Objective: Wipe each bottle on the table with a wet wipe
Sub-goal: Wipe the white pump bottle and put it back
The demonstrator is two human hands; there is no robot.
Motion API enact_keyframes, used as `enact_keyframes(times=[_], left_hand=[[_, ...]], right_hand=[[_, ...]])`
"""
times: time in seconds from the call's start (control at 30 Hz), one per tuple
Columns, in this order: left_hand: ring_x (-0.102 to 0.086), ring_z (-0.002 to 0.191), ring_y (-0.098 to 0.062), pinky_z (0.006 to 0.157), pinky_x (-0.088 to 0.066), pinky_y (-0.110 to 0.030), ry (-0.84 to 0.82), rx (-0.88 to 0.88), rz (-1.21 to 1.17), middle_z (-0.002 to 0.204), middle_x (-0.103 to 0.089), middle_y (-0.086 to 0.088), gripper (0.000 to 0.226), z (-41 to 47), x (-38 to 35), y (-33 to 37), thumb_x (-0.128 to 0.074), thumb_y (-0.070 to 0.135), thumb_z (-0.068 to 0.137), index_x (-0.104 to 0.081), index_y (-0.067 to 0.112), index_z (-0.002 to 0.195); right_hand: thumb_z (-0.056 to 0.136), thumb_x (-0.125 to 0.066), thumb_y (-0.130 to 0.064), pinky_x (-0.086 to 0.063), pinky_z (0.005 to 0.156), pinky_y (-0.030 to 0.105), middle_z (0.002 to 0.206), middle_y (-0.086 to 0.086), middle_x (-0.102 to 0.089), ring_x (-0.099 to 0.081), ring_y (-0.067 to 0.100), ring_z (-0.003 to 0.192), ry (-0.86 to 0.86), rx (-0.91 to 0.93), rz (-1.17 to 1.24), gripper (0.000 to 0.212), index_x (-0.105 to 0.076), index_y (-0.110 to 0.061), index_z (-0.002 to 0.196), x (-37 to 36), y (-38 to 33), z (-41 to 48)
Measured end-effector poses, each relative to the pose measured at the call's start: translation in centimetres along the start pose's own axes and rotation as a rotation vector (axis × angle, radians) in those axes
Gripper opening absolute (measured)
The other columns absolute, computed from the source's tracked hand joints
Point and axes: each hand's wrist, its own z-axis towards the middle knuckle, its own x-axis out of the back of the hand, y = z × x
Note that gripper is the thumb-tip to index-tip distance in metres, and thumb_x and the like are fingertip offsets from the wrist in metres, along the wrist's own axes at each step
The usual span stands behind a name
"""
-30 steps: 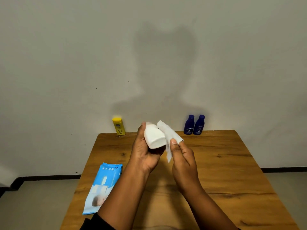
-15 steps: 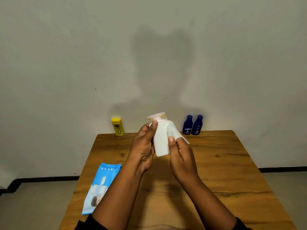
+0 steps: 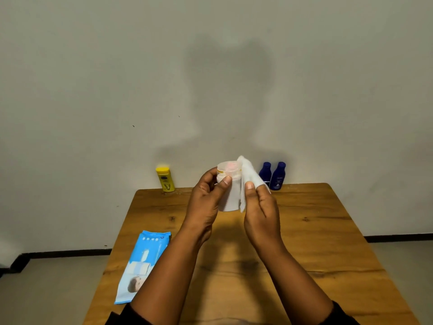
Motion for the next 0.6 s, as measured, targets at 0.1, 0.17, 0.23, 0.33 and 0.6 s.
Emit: enact_keyframes(times=[0.1, 0.17, 0.23, 0.33, 0.6], left_hand=[[-0.067, 0.101, -0.010, 0.078, -0.053, -0.019, -0.005, -0.055, 0.065, 0.112, -0.073, 0.005, 0.025, 0.0, -0.2, -0.1, -0.064, 0.019, 0.093, -0.067, 0.029, 0.115], [-0.066, 0.104, -0.011, 0.079, -0.054, -0.021, -0.002, -0.091, 0.123, 0.113, -0.073, 0.005, 0.028, 0.0, -0.1, -0.2, -0.065, 0.019, 0.092, -0.067, 0.029, 0.118], [-0.066, 0.104, -0.010, 0.080, -0.055, -0.022, 0.002, -0.126, 0.198, 0.114, -0.072, 0.008, 0.029, 0.0, 0.0, -0.1, -0.068, 0.021, 0.090, -0.067, 0.030, 0.118], [-0.067, 0.100, -0.004, 0.081, -0.056, -0.021, 0.001, -0.171, 0.270, 0.110, -0.073, 0.012, 0.028, 0.0, -0.2, -0.2, -0.069, 0.019, 0.089, -0.066, 0.035, 0.112], [-0.067, 0.095, 0.004, 0.075, -0.050, -0.010, 0.040, -0.250, 0.450, 0.103, -0.073, 0.015, 0.026, 0.2, 0.2, -0.8, -0.067, 0.016, 0.091, -0.069, 0.029, 0.113]], right_hand=[[0.099, -0.042, -0.033, -0.054, 0.064, 0.019, 0.089, 0.000, -0.060, -0.061, 0.010, 0.083, -0.046, 0.149, -0.070, 0.017, -0.056, -0.026, 0.091, 0.2, -0.5, 0.8], [0.098, -0.042, -0.032, -0.051, 0.063, 0.016, 0.089, 0.002, -0.060, -0.060, 0.011, 0.082, -0.088, 0.255, -0.181, 0.019, -0.056, -0.019, 0.095, 0.6, 0.0, 1.2], [0.098, -0.042, -0.029, -0.048, 0.058, 0.016, 0.085, 0.001, -0.057, -0.057, 0.011, 0.075, -0.082, 0.301, -0.277, 0.018, -0.055, -0.018, 0.092, 1.1, 0.8, 1.9], [0.098, -0.040, -0.032, -0.049, 0.062, 0.023, 0.087, 0.002, -0.057, -0.056, 0.012, 0.077, -0.096, 0.345, -0.393, 0.026, -0.057, -0.012, 0.094, 1.2, 1.0, 2.3], [0.097, -0.038, -0.032, -0.046, 0.071, 0.024, 0.096, 0.006, -0.060, -0.056, 0.015, 0.085, -0.170, 0.435, -0.567, 0.033, -0.060, -0.009, 0.101, 1.0, 1.3, 2.4]])
